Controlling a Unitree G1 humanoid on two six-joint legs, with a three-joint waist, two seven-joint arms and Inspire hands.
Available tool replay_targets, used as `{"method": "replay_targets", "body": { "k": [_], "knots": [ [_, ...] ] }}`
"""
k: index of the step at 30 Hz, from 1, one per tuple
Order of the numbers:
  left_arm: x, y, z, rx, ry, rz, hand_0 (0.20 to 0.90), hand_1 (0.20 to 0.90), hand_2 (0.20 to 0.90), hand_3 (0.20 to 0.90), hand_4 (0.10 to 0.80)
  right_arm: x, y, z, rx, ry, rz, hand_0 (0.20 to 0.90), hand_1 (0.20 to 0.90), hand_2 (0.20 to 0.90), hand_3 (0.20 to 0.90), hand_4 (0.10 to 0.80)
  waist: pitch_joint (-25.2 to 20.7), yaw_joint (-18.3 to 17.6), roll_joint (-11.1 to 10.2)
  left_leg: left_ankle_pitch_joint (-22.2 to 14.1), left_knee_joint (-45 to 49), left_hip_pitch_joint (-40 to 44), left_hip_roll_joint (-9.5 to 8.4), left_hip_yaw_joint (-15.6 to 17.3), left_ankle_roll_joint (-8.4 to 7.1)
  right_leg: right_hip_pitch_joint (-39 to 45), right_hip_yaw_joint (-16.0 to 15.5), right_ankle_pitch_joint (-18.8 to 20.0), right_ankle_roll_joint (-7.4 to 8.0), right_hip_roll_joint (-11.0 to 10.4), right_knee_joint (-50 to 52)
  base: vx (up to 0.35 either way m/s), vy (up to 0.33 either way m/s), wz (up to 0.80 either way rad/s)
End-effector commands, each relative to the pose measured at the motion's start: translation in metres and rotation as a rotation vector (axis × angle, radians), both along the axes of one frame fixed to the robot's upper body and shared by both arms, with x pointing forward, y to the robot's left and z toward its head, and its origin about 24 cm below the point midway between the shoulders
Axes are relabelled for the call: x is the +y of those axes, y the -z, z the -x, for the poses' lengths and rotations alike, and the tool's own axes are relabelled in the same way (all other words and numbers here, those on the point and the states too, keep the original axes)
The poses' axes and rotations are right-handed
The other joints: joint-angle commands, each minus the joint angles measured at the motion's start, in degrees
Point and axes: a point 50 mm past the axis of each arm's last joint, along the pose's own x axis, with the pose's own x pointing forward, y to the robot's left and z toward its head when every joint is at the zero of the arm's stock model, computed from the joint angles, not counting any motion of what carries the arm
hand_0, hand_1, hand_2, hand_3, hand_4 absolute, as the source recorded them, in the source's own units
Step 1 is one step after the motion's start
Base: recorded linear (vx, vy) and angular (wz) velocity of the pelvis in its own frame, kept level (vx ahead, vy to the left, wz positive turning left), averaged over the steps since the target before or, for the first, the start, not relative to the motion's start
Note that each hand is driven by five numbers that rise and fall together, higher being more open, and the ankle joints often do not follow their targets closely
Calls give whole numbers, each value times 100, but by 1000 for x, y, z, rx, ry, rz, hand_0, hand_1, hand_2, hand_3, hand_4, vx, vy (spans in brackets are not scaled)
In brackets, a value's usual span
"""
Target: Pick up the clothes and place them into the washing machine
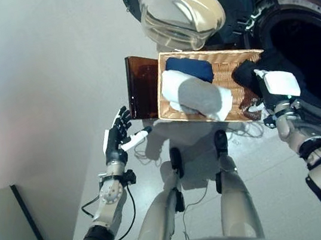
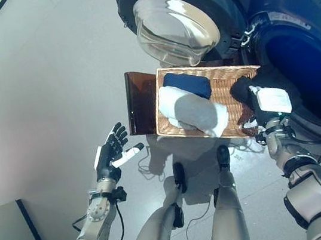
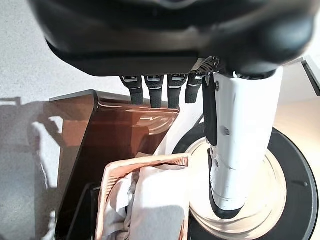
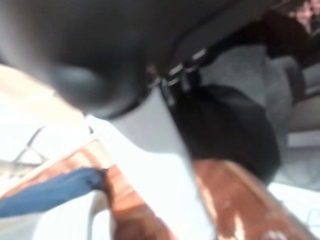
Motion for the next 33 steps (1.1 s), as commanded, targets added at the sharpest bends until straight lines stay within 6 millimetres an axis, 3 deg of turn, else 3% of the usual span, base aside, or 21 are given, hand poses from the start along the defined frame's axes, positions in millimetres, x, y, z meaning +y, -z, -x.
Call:
{"method": "replay_targets", "body": {
  "k": [1, 16, 27, 31, 33],
  "knots": [
    [12, -25, -8, -161, -54, -6, 900, 900, 900, 900, 800, -10, -14, -2, -56, 38, 42, 900, 900, 900, 900, 800, -327, 121, -372, -220, -47, 102, -51, 149, -663, 393, -43, -217, 116, -64, -193, 11, -5, 5],
    [22, -24, -4, -159, -73, -32, 900, 900, 900, 900, 800, -27, -45, -2, -129, 54, 197, 900, 900, 900, 900, 800, -379, 133, -503, -223, -47, 55, -54, 87, -670, 395, -76, -209, 111, -48, -204, 9, -3, 2],
    [24, -25, -4, -162, -80, -38, 900, 900, 900, 900, 800, -30, -43, 2, -136, 74, 274, 900, 900, 900, 900, 800, -403, 131, -523, -233, -47, 83, -43, 105, -655, 406, -68, -218, 112, -34, -208, -5, 2, -2],
    [26, -27, -5, -175, -83, -40, 900, 900, 900, 900, 800, -31, -52, 0, -148, 72, 307, 900, 900, 900, 900, 800, -348, 139, -487, -196, -47, 2, -65, 104, -659, 325, -49, -180, 111, -36, -213, -47, -1, 0],
    [29, -30, -5, -187, -77, -47, 900, 900, 900, 900, 800, -32, -66, -6, -158, 63, 341, 900, 900, 900, 900, 800, -278, 160, -458, -154, -47, -114, -74, 110, -676, 212, -35, -113, 118, -41, -259, -64, -3, -2]
  ]
}}
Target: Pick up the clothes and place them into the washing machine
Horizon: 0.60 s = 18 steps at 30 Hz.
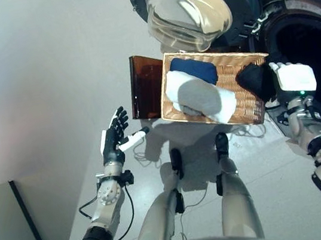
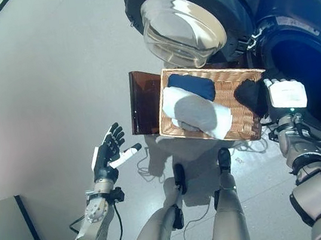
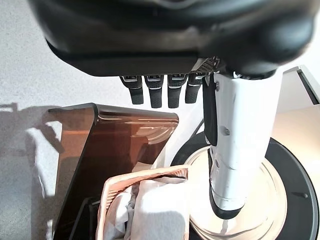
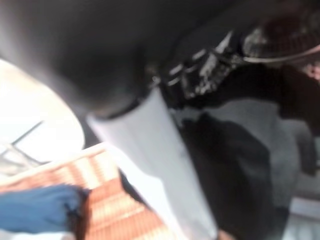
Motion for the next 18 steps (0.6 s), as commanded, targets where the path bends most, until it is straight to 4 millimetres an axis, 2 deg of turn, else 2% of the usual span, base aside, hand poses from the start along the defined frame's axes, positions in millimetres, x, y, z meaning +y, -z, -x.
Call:
{"method": "replay_targets", "body": {
  "k": [1, 11, 18],
  "knots": [
    [21, -32, -6, -190, -47, -19, 900, 900, 900, 900, 800, -14, -52, -10, -125, -1, 150, 900, 900, 900, 900, 800, -145, 146, -399, -175, -48, -53, -56, 179, -735, 243, 63, -60, 96, -20, -289, -35, -3, -1],
    [22, -41, -2, -228, -20, -9, 900, 900, 900, 900, 800, -25, -68, -12, -123, 76, 149, 900, 900, 900, 900, 800, -15, 250, -259, -28, -48, -482, -73, 147, -759, -285, 87, 1, 64, -47, -140, -19, -4, 2],
    [22, -43, -1, -239, -22, -7, 900, 900, 900, 900, 800, -16, -77, -21, -161, 33, 127, 900, 900, 900, 900, 800, 38, 297, -257, 13, -48, -656, -68, 153, -765, -527, 151, 20, 56, -32, -68, -10, 0, -2]
  ]
}}
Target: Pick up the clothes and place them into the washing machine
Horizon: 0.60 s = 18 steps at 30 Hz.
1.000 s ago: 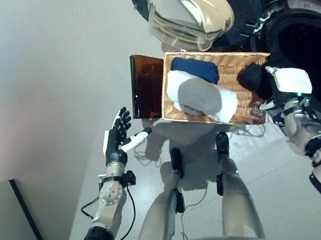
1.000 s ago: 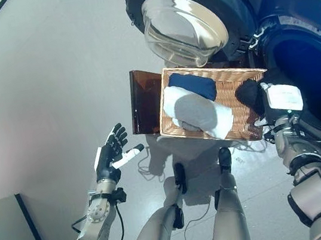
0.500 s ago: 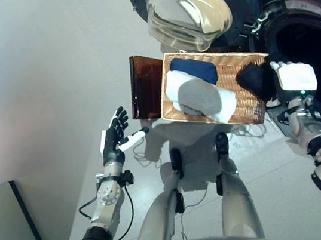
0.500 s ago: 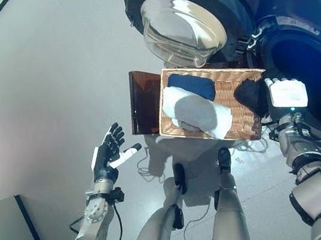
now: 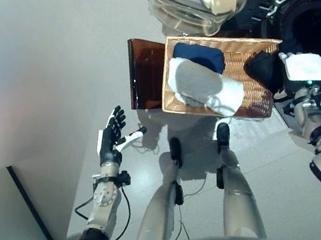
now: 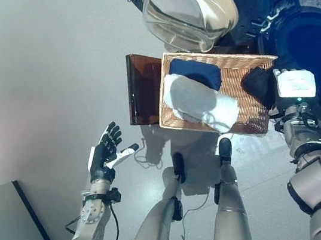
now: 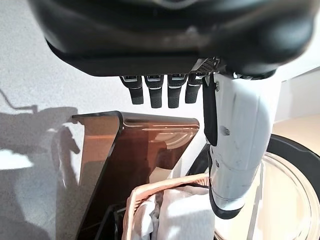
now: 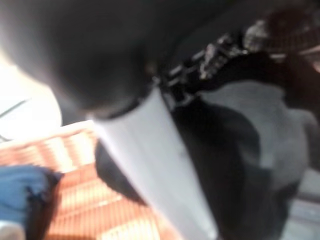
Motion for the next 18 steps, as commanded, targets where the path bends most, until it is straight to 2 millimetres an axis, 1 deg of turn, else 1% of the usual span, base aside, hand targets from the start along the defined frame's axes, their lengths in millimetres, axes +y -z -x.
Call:
{"method": "replay_targets", "body": {
  "k": [1, 6, 9, 14, 16, 18],
  "knots": [
    [16, -38, -2, -212, -23, 4, 900, 900, 900, 900, 800, -5, -55, -13, -140, -27, 100, 900, 900, 900, 900, 800, 22, 26, -235, -58, -49, -76, -51, 136, -813, 108, 138, 7, 79, -19, -169, 0, 0, 0],
    [19, -38, -2, -213, -34, 5, 900, 900, 900, 900, 800, -5, -57, -14, -127, -31, 119, 900, 900, 900, 900, 800, 13, 44, -218, -49, -49, -171, -68, 114, -821, -3, 145, 18, 76, -29, -145, 0, 0, 0],
    [18, -39, -2, -216, -28, 5, 900, 900, 900, 900, 800, -12, -57, -11, -84, 11, 142, 900, 900, 900, 900, 800, 40, 69, -189, -37, -49, -199, -76, 96, -827, -25, 159, 23, 76, -44, -141, -26, 2, 4],
    [17, -40, 0, -220, -5, 12, 900, 900, 900, 900, 800, -27, -66, -4, -28, 99, 201, 900, 900, 900, 900, 800, 25, 101, -134, -18, -49, -229, -113, 107, -811, -78, 187, 41, 81, -75, -109, -15, 10, 1],
    [17, -41, 0, -220, -1, 9, 900, 900, 900, 900, 800, -29, -69, -4, -29, 108, 206, 900, 900, 900, 900, 800, 20, 116, -121, -20, -49, -235, -122, 112, -807, -97, 204, 47, 82, -76, -110, -9, 11, -2],
    [19, -41, 0, -218, -6, 7, 900, 900, 900, 900, 800, -26, -76, -7, -52, 97, 211, 900, 900, 900, 900, 800, 8, 128, -121, -8, -49, -277, -135, 132, -803, -138, 237, 88, 83, -73, -147, -13, 13, -6]
  ]
}}
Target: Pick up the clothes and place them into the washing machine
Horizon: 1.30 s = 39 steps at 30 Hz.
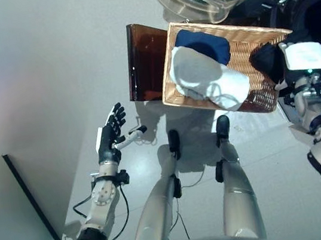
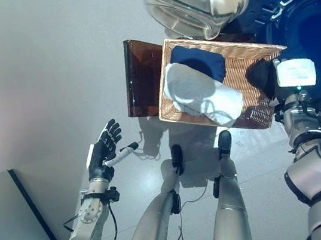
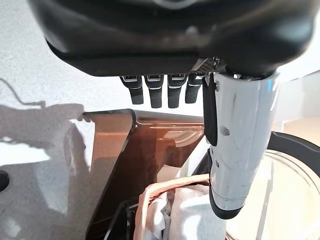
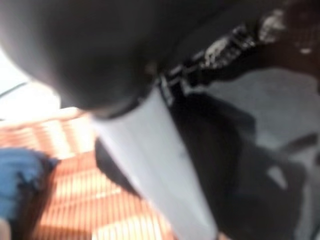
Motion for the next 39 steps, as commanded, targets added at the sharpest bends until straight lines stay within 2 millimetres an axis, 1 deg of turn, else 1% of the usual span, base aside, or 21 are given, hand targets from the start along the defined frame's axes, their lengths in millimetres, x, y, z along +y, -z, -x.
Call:
{"method": "replay_targets", "body": {
  "k": [1, 2, 3, 4, 5, 6, 7, 14, 21, 27, 29, 30, 31, 32, 33, 34, 36, 37, 38, 39],
  "knots": [
    [17, -34, 1, -185, -33, 16, 900, 900, 900, 900, 800, -26, -49, 6, -58, 66, 167, 900, 900, 900, 900, 800, -204, 55, -59, -58, -50, -85, -123, 124, -773, 133, 206, 134, 115, -47, -345, -5, 2, -4],
    [17, -34, 1, -185, -33, 17, 900, 900, 900, 900, 800, -24, -51, 5, -62, 59, 169, 900, 900, 900, 900, 800, -206, 56, -63, -55, -50, -96, -125, 129, -773, 128, 206, 135, 114, -46, -351, -3, 3, -5],
    [17, -34, 0, -184, -33, 18, 900, 900, 900, 900, 800, -22, -52, 3, -55, 49, 174, 856, 856, 856, 856, 769, -200, 59, -68, -53, -50, -105, -115, 137, -778, 131, 206, 132, 113, -41, -365, -1, 2, -5],
    [17, -34, 0, -182, -33, 19, 900, 900, 900, 900, 800, -21, -52, 2, -52, 48, 175, 623, 623, 623, 623, 602, -200, 57, -68, -54, -50, -107, -113, 140, -779, 134, 208, 132, 113, -39, -366, 3, -2, -4],
    [17, -34, 0, -182, -33, 19, 900, 900, 900, 900, 800, -20, -52, 1, -46, 44, 179, 464, 464, 464, 464, 488, -200, 57, -68, -51, -50, -106, -105, 138, -781, 135, 209, 127, 111, -36, -364, 0, 0, 0],
    [17, -34, 0, -182, -33, 19, 900, 900, 900, 900, 800, -20, -52, 1, -46, 44, 180, 321, 321, 321, 321, 386, -199, 56, -68, -51, -50, -106, -105, 138, -781, 136, 209, 126, 111, -36, -364, 0, 0, 0],
    [17, -33, 0, -180, -35, 18, 900, 900, 900, 900, 800, -19, -52, 1, -47, 41, 181, 200, 200, 200, 200, 300, -199, 58, -64, -47, -50, -106, -101, 137, -783, 138, 206, 124, 111, -37, -363, 0, 0, 0],
    [19, -29, 2, -159, -44, 13, 900, 900, 900, 900, 800, -21, -47, 3, -19, 54, 179, 200, 200, 200, 200, 300, -203, 70, -77, -52, -50, -82, -90, 126, -776, 170, 206, 100, 108, -25, -364, 0, 0, 0],
    [22, -29, 1, -156, -55, 8, 900, 900, 900, 900, 800, -25, -49, 4, -15, 66, 181, 200, 200, 200, 200, 300, -232, 63, -82, -76, -50, -12, -92, 154, -763, 232, 217, 90, 115, -30, -364, 0, 0, 0],
    [22, -25, 2, -138, -67, 13, 900, 900, 900, 900, 800, -35, -50, 12, -53, 149, 142, 200, 200, 200, 200, 300, -275, 54, -79, -124, -50, 105, -112, 198, -745, 337, 242, 62, 115, -33, -359, 14, 7, -3],
    [23, -23, 3, -124, -82, 16, 900, 900, 900, 900, 800, -38, -48, 17, -148, 185, 46, 200, 200, 200, 200, 300, -294, 43, -67, -152, -50, 194, -106, 218, -731, 405, 246, 46, 116, -35, -344, 34, 16, -10],
    [23, -23, 3, -124, -82, 16, 900, 900, 900, 900, 800, -38, -47, 17, -148, 185, 46, 200, 200, 200, 200, 300, -299, 44, -68, -151, -50, 189, -106, 219, -731, 400, 247, 47, 116, -35, -344, 23, 5, -7],
    [24, -22, 3, -120, -90, 17, 900, 900, 900, 900, 800, -39, -45, 18, -196, 193, -14, 200, 200, 200, 200, 300, -287, 30, -58, -173, -50, 244, -101, 228, -728, 458, 248, 20, 118, -33, -338, 27, 3, -5],
    [24, -22, 3, -120, -96, 19, 900, 900, 900, 900, 800, -39, -41, 21, -278, 207, -118, 200, 200, 200, 200, 300, -285, 10, -34, -188, -50, 296, -107, 237, -724, 510, 263, 3, 118, -33, -340, 23, 5, -5],
    [24, -22, 3, -120, -96, 19, 900, 900, 900, 900, 800, -40, -40, 21, -278, 208, -118, 200, 200, 200, 200, 300, -309, 19, -39, -178, -50, 265, -109, 239, -722, 484, 265, 20, 119, -34, -349, 28, 6, -3],
    [25, -21, 2, -115, -108, 22, 900, 900, 900, 900, 800, -42, -39, 24, -423, 240, -286, 200, 200, 200, 200, 300, -314, 4, 8, -196, -50, 318, -115, 249, -718, 544, 296, -5, 117, -30, -346, 32, 4, -2],
    [26, -20, 3, -113, -114, 21, 900, 900, 900, 900, 800, -45, -42, 27, -620, 283, -497, 200, 200, 200, 200, 300, -313, -13, 71, -235, -50, 384, -114, 254, -713, 607, 297, -56, 114, -28, -335, 47, -1, -3],
    [26, -20, 4, -109, -120, 23, 900, 900, 900, 900, 800, -46, -42, 29, -758, 298, -657, 200, 200, 200, 200, 300, -321, -16, 108, -251, -50, 405, -117, 263, -711, 633, 305, -68, 116, -31, -348, 0, 0, 0],
    [26, -20, 4, -110, -118, 21, 900, 900, 900, 900, 800, -47, -42, 29, -758, 299, -658, 200, 200, 200, 200, 300, -339, -2, 98, -235, -50, 380, -119, 264, -710, 612, 307, -43, 116, -32, -361, 0, 0, 0],
    [27, -19, 4, -104, -123, 17, 900, 900, 900, 900, 800, -46, -41, 29, -858, 307, -777, 200, 200, 200, 200, 300, -327, -17, 127, -269, -50, 418, -118, 271, -708, 639, 313, -82, 116, -27, -353, 0, 0, 0]
  ]
}}
